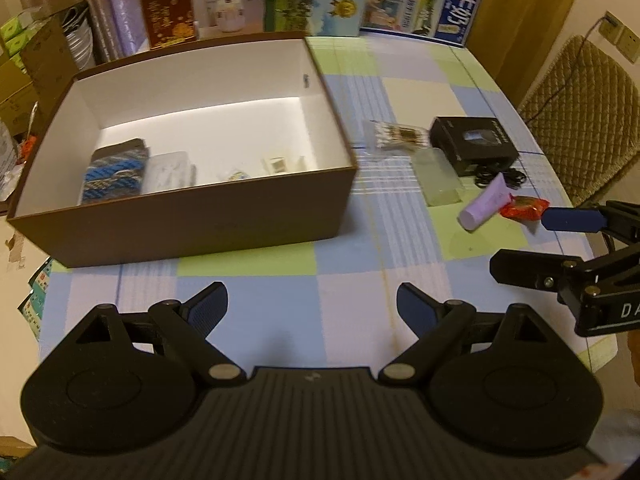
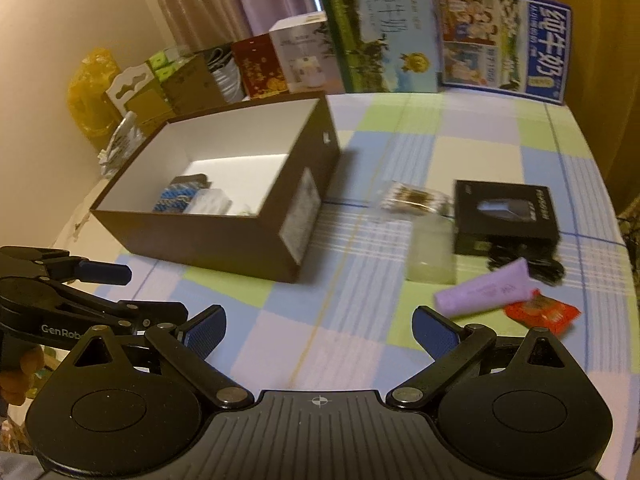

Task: Organize objects
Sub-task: 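Withdraw both tools from the box toward the purple tube and sachet, then grasp the purple tube with the left gripper while the right grasps the red sachet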

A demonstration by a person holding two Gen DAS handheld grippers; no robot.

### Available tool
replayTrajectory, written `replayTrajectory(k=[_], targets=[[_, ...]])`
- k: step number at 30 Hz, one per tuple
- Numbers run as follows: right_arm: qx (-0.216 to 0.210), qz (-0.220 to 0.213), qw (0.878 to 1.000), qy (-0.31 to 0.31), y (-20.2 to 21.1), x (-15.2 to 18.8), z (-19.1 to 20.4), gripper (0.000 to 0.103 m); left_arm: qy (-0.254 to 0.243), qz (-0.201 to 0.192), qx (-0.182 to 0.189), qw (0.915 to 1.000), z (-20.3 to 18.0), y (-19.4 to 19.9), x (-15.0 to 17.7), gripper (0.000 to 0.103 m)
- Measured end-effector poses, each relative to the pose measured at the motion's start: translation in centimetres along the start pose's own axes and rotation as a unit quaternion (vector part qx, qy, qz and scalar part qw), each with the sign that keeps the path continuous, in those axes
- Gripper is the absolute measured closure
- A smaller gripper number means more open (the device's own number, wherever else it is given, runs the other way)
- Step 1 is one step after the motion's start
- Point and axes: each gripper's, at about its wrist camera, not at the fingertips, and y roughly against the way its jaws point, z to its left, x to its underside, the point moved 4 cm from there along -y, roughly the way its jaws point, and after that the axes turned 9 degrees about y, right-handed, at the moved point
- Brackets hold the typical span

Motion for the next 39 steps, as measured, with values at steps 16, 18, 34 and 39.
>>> replayTrajectory(k=[16, 18, 34, 39], targets=[[0.041, 0.007, 0.998, -0.048, 3.4, 3.6, -7.0, 0.006, -0.042, 0.011, 0.033, 0.9985, -7.8, -1.8, 0.5, 0.014], [0.047, 0.008, 0.997, -0.055, 3.8, 4.0, -7.9, 0.006, -0.046, 0.014, 0.036, 0.9982, -8.7, -2.1, 0.4, 0.014], [0.091, -0.004, 0.994, -0.065, 3.8, 5.9, -14.8, 0.006, -0.096, 0.001, 0.063, 0.9934, -14.9, -6.9, -0.4, 0.015], [0.098, -0.016, 0.994, -0.05, 3.0, 5.8, -16.7, 0.013, -0.128, -0.023, 0.086, 0.9877, -17.3, -8.6, -1.4, 0.022]])
